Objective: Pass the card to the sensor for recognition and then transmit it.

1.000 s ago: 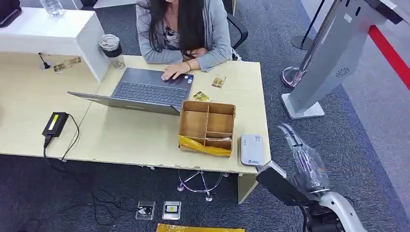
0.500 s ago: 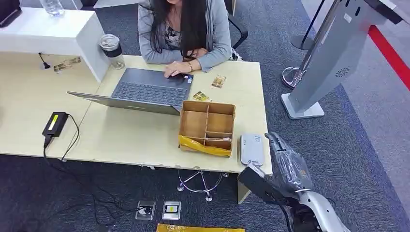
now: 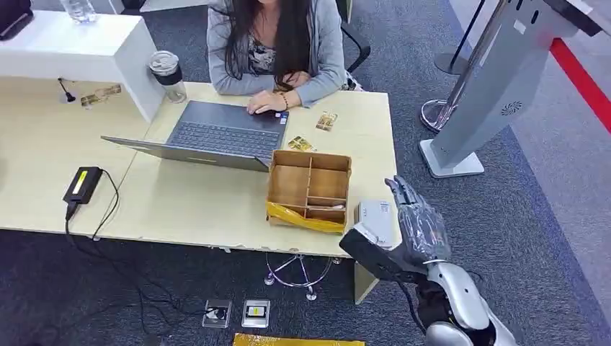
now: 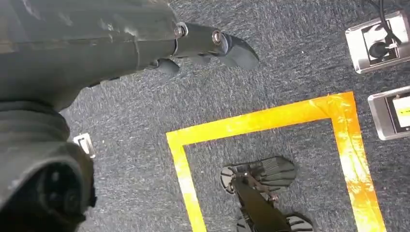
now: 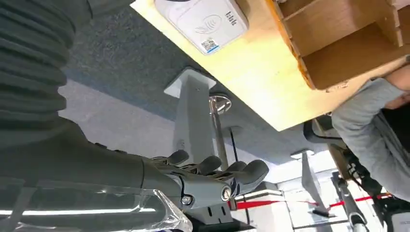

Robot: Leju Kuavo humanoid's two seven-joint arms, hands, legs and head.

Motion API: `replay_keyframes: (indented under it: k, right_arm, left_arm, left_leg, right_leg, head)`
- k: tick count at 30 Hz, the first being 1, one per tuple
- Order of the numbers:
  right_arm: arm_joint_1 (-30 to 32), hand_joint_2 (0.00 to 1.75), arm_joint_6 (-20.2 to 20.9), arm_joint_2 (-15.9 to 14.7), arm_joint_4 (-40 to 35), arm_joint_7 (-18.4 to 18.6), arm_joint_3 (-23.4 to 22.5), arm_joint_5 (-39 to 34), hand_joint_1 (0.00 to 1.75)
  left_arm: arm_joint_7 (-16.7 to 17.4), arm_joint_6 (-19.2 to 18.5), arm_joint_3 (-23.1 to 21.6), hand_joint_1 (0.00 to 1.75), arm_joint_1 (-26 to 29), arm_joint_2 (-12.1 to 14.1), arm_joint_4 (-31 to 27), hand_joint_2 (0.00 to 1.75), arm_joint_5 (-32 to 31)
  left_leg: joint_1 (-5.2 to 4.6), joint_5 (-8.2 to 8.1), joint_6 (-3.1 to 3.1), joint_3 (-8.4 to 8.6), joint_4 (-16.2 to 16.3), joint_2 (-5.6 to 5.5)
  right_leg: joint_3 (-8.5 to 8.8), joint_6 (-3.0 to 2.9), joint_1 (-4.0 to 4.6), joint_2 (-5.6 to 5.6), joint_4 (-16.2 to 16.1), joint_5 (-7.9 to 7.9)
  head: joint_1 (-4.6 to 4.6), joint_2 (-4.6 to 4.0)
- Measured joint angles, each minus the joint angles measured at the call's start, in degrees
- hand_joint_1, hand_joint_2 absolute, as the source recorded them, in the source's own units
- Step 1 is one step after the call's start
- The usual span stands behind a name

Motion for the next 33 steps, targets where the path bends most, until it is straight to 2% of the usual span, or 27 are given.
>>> replay_keyframes:
  k: [8,14,28,33]
  right_arm:
    - [-3.04,1.75,0.44,4.7,5.68,-2.45,-0.02,2.84,0.0]
    - [-4.32,1.75,1.6,6.7,7.8,-3.19,0.0,4.28,0.0]
    - [-4.79,1.75,2.6,8.63,10.53,-3.91,0.57,6.53,0.0]
    - [-4.91,1.75,0.05,9.31,12.28,-4.85,1.11,7.87,0.0]
  left_arm:
    - [-0.37,-0.65,0.0,0.0,-0.15,0.17,0.0,0.0,-0.15]
    - [-0.44,-0.68,0.0,0.0,-0.16,0.33,0.0,0.0,-0.37]
    - [-0.98,-0.7,-0.04,0.0,-0.16,0.77,0.0,0.0,-1.36]
    - [-1.01,-0.72,-0.09,0.0,-0.15,0.79,0.0,0.0,-1.38]
  left_leg:
    - [0.02,0.02,-0.03,0.01,0.0,0.0]
    - [0.01,0.02,-0.03,0.01,0.0,0.0]
    - [0.02,0.02,-0.03,0.01,0.0,0.0]
    - [0.02,0.02,-0.03,0.01,0.0,0.0]
  right_leg:
    - [0.0,0.0,0.01,0.0,0.01,0.0]
    - [0.0,-0.01,0.01,0.0,0.01,0.0]
    - [0.0,-0.01,0.01,0.01,0.01,0.0]
    - [0.0,-0.01,0.01,0.0,0.01,-0.01]
  head:
    - [0.0,0.0]
    - [0.0,0.0]
    - [0.0,0.0]
    - [0.0,0.0]
